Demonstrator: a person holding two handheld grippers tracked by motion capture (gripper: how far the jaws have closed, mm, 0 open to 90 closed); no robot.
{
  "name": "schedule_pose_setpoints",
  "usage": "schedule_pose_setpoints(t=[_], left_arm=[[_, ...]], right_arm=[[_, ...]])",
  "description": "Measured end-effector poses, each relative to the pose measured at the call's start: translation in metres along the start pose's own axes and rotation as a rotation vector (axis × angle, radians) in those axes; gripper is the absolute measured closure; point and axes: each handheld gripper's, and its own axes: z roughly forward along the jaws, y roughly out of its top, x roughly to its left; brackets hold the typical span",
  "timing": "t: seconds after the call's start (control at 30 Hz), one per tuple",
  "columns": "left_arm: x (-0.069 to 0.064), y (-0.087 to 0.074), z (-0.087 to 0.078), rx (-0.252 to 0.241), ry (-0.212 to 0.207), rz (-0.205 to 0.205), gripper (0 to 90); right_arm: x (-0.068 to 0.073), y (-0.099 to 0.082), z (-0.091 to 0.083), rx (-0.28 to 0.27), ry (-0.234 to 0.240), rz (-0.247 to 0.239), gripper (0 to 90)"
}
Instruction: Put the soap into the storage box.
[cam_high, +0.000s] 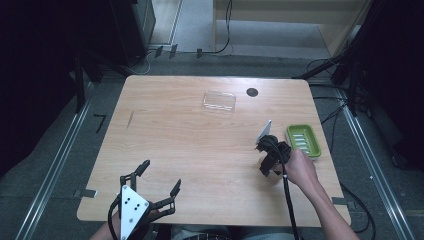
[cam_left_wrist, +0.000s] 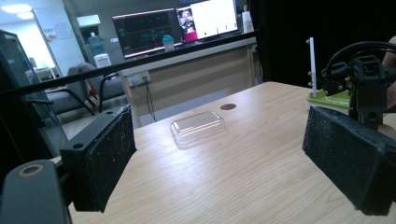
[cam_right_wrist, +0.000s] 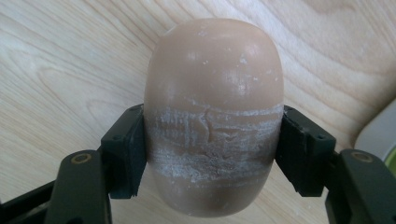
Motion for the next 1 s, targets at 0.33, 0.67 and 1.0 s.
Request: schedule_pose_setpoints(t=[0.33,0.67,1.0], left_arm=[[0.0,0.0,0.0,-0.003,0.0,-0.001,9.9],[0.0,0.0,0.001,-0.003,-0.001,-0.001,9.9],[0.0,0.0,0.001,-0.003,-0.001,-0.002,9.9]], right_arm=[[-0.011,-0.009,-0.001,0.013,-0.004,0.027,33.5],[-0.018,-0.015,-0.003,0.039,-0.003,0.04,33.5],[-0.028,-0.021,-0.006,0.035,-0.004,0.06,33.5]])
